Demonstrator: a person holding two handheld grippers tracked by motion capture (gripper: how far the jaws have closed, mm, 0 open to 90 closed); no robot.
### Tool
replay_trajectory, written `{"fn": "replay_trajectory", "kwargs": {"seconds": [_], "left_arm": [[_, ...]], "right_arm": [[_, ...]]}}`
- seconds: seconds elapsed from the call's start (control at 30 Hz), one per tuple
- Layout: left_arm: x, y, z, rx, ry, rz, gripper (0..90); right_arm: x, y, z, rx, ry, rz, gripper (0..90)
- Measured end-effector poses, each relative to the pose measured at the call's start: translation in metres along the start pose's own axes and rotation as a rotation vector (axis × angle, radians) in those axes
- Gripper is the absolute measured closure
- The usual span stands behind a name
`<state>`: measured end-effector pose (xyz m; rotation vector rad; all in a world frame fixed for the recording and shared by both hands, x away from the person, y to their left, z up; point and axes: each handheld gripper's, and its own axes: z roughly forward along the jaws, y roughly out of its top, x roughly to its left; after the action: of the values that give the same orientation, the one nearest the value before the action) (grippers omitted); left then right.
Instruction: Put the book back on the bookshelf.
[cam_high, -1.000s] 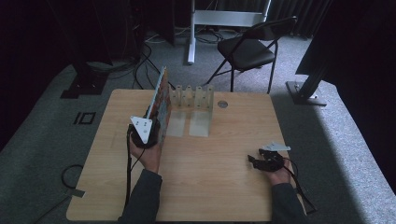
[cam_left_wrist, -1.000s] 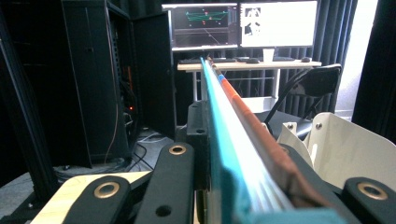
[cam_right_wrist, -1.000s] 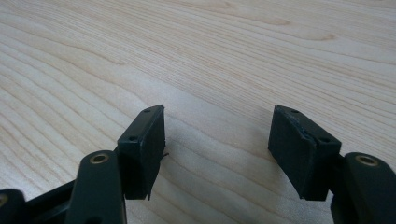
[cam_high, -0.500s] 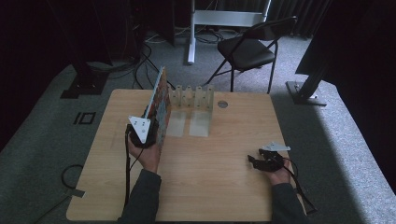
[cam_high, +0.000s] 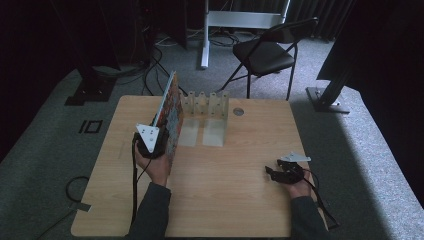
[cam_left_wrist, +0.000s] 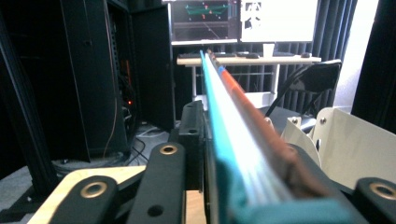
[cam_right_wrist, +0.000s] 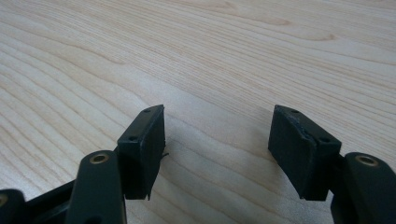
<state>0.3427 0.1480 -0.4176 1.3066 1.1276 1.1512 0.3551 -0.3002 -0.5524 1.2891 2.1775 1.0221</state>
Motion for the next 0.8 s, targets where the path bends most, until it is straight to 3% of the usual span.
{"fn": "replay_trajectory", "kwargs": {"seconds": [0.23, 0.6, 0.73, 0.8], "left_arm": [[-0.001, 0.0, -0.005, 0.013, 0.02, 0.028, 66.9], [0.001, -0.003, -0.014, 0.043, -0.032, 0.023, 59.1], [0.001, -0.003, -0.019, 0.061, -0.062, 0.034, 54.7], [0.002, -0.003, -0.021, 0.077, -0.082, 0.021, 53.1]], "right_arm": [[0.0, 0.0, 0.0, 0.0, 0.0, 0.001, 36.1], [0.0, 0.0, 0.0, 0.001, -0.001, 0.0, 36.1], [0.0, 0.0, 0.0, 0.001, -0.001, -0.001, 36.1], [0.0, 0.0, 0.0, 0.001, -0.001, 0.0, 36.1]]}}
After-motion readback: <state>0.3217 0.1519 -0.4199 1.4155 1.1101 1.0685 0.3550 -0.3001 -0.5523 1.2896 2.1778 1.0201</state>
